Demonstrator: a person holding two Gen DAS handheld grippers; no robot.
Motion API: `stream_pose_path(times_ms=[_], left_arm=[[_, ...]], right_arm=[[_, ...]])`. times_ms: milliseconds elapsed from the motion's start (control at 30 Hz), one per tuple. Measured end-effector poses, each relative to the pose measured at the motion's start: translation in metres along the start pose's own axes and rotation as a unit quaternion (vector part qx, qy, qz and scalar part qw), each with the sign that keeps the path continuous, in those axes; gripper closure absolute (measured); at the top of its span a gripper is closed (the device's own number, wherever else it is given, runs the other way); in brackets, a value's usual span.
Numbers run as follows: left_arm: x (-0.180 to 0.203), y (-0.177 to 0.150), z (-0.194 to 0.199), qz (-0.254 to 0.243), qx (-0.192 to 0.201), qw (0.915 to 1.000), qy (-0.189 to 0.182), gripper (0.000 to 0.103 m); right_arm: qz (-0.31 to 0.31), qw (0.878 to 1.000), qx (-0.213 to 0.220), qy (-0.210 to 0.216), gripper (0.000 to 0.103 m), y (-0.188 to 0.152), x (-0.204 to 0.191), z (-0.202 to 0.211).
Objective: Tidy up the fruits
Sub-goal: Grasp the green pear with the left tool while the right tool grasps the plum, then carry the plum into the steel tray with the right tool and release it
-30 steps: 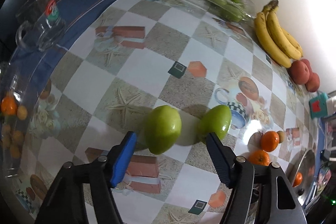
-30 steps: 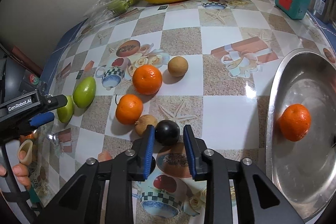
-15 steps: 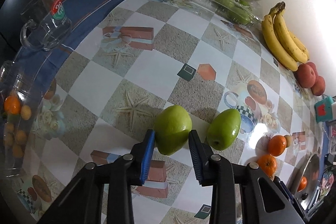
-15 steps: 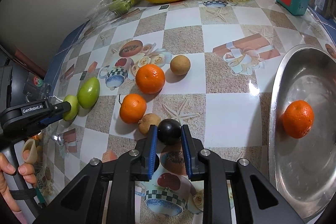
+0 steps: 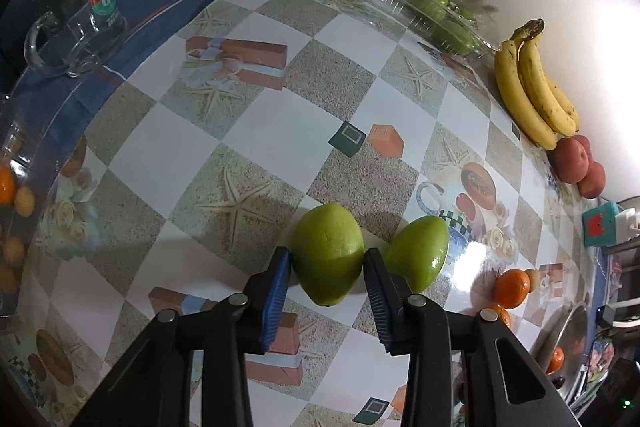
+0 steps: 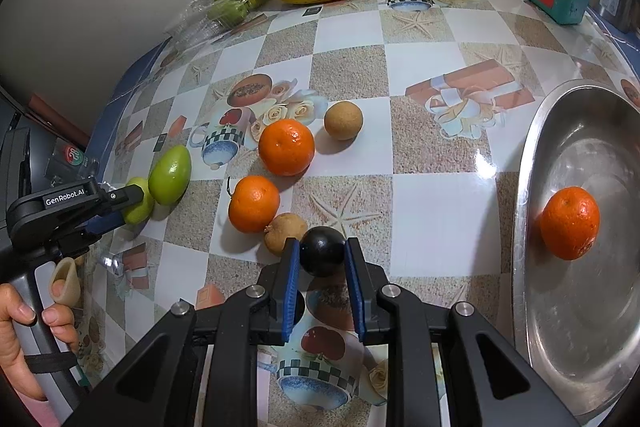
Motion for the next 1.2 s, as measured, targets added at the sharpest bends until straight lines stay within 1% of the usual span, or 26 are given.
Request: stream_pose_path(times_ms=[100, 233, 333, 700, 833, 933, 1033, 1200], left_arm=[[0.002, 0.000, 0.001, 0.004, -0.003, 0.9999, -0.010, 0.063], [0.005, 0.001, 0.005, 0.001, -0.002, 1.0000, -0.008, 0.063], [0.008, 0.000, 0.011, 0.002, -0.001, 0.9999, -0.015, 0.063], [0.027, -0.004, 0.026, -0.017, 0.004, 0.9997, -0.020, 0.063], [0.036, -0.006, 0.027, -0.024, 0.002, 0.9994, -0.026, 0.063], [0.047, -0.008, 0.029, -0.031, 0.000, 0.9987, -0.039, 0.063], [0.062, -0.011, 0.030, -0.048, -0.003, 0.9977, -0.048, 0.063], [0.089, -0.019, 0.032, -0.066, -0.013, 0.9945, -0.080, 0.063]], right_arm=[[0.001, 1.000, 0.000, 0.000, 0.080, 0.000, -0.001, 0.000], [0.002, 1.000, 0.003, 0.002, 0.080, -0.001, -0.002, 0.003], [-0.001, 1.000, 0.005, 0.007, 0.080, -0.001, -0.001, 0.007], [-0.012, 1.000, 0.014, 0.018, 0.080, 0.001, 0.005, 0.024], [-0.025, 0.999, 0.015, 0.019, 0.080, 0.001, 0.016, 0.027], [-0.042, 0.999, 0.020, 0.021, 0.080, 0.003, 0.029, 0.034], [-0.056, 0.998, 0.027, 0.009, 0.080, 0.005, 0.043, 0.041], [-0.085, 0.996, 0.040, -0.003, 0.080, 0.007, 0.070, 0.056]])
Point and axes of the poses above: each gripper's, at about its wrist camera, not at the fingertips, and z roughly against the way its jaws point, x to its right, y to its top, the point moved 1 cm from there along -z, roughly the way its jaws point, and after that the axes turned 15 degrees about -y, right-handed, at the moved point
